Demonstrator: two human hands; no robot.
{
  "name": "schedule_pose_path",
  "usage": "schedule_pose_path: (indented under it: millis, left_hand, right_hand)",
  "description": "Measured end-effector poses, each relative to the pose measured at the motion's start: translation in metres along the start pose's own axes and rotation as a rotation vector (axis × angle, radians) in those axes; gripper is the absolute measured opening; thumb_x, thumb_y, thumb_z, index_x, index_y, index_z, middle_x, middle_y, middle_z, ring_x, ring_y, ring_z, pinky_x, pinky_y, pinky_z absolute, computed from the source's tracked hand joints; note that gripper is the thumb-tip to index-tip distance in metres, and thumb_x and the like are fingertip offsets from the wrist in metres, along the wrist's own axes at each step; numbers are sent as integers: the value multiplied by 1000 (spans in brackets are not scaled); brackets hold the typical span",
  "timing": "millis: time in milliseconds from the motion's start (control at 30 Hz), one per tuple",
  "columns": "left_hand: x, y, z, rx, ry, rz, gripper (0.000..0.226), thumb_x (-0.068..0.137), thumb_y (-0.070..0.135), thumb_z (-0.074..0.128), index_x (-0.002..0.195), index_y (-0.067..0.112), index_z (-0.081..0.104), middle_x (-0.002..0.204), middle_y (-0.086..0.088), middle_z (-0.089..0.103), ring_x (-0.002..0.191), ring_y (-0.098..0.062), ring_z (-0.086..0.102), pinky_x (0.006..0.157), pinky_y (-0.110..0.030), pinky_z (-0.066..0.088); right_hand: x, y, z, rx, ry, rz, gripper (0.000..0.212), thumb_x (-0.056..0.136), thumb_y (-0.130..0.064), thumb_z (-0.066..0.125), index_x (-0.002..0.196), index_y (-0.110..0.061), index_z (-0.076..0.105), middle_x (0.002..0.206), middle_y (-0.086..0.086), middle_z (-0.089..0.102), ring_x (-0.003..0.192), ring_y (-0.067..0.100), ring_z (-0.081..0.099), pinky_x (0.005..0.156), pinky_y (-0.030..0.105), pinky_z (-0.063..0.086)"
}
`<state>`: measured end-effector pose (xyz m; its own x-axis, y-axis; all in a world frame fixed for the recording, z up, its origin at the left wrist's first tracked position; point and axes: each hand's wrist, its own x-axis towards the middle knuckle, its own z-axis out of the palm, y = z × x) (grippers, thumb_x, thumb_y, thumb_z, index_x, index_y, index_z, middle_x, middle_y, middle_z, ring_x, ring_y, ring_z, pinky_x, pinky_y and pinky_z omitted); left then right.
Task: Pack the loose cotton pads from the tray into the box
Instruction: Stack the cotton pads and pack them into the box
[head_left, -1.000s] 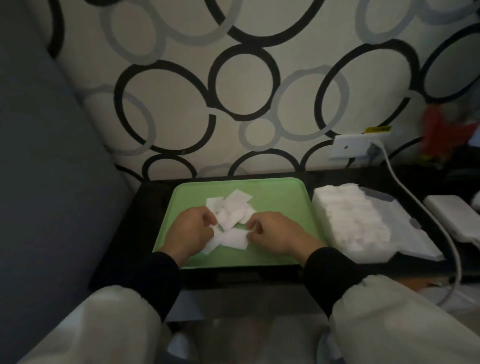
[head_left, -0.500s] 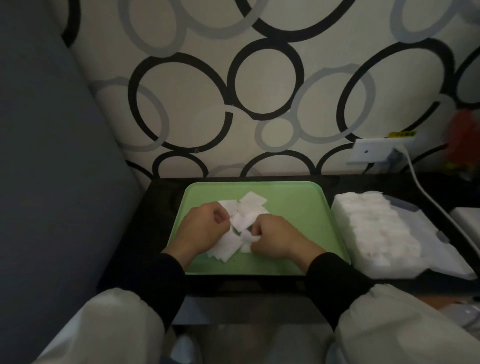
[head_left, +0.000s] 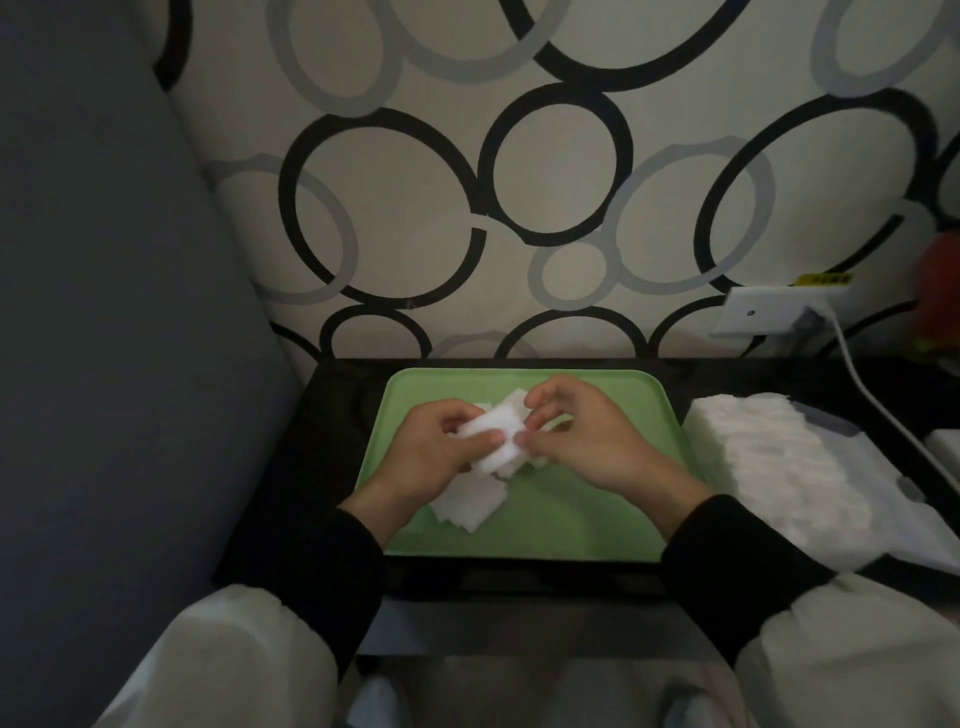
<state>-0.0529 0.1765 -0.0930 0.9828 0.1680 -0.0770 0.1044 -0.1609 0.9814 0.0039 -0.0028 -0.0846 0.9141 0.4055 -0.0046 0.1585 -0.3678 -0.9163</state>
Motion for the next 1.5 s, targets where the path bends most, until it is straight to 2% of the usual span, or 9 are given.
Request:
schedule_pose_path:
  millis: [233,400,500,700,800,1000,1200,1367,1500]
  left_hand:
    - [13,-12,-22,-270,291,-121,13,95,10,62,107,12,57,101,-15,70,70,-21,74,52,-26,56]
    - [22,-26,-35,-266,343,-126,30,93,11,66,121,9,56,112,-16,66,77,-25,75,53,-24,54]
    - [27,-31,-40,-234,340,-117,29,93,11,66,120,8,57,114,-16,66,79,-26,74,54,-23,53]
    - [30,-36,-38,-176,300,-88,16,91,12,69,105,17,65,109,-12,68,90,-22,68,60,-25,53]
    - [30,-38,-38,-147,289,-82,13,90,15,71,99,23,65,107,-9,69,94,-23,67,67,-30,53]
    - [31,-38,-42,-167,397,-97,12,90,18,71,101,11,70,86,-1,68,72,-14,61,60,-26,46]
    - [34,-38,-44,-244,436,-134,20,91,14,69,110,9,68,93,-5,69,73,-14,63,55,-23,48]
    - [36,-39,-44,-216,413,-130,22,91,16,69,112,9,67,99,-8,70,80,-16,64,60,-26,47]
    - [37,-40,-45,-203,398,-132,26,90,17,70,115,9,66,99,-5,69,82,-16,64,62,-26,47]
  right_hand:
    - [67,19,-15,-343,95,166,19,92,-9,57,105,-9,70,109,7,69,105,24,63,95,34,49]
    - [92,22,-4,-574,-1,231,30,85,-33,68,73,-6,66,66,5,55,73,26,60,66,36,47]
    - [105,28,7,-678,-17,245,30,80,-36,71,78,-6,69,72,6,61,78,27,65,76,41,56]
    - [111,27,7,-605,35,249,13,81,-17,64,73,-7,66,76,9,65,83,29,66,76,39,55]
    - [106,15,-3,-374,171,169,4,87,-9,66,90,-8,64,95,9,66,94,28,63,87,42,53]
    - [91,-27,13,131,-62,194,34,85,9,67,116,0,55,97,16,57,87,31,61,65,35,54]
    - [100,-25,46,-95,-53,305,22,80,-6,78,97,-2,64,83,10,63,69,19,62,63,31,55]
    - [100,-16,55,-242,55,273,27,74,-20,78,90,1,71,87,14,72,80,26,69,84,50,57]
    - [98,-19,54,-197,100,270,8,80,-14,66,84,-7,66,87,10,68,88,29,66,87,49,55]
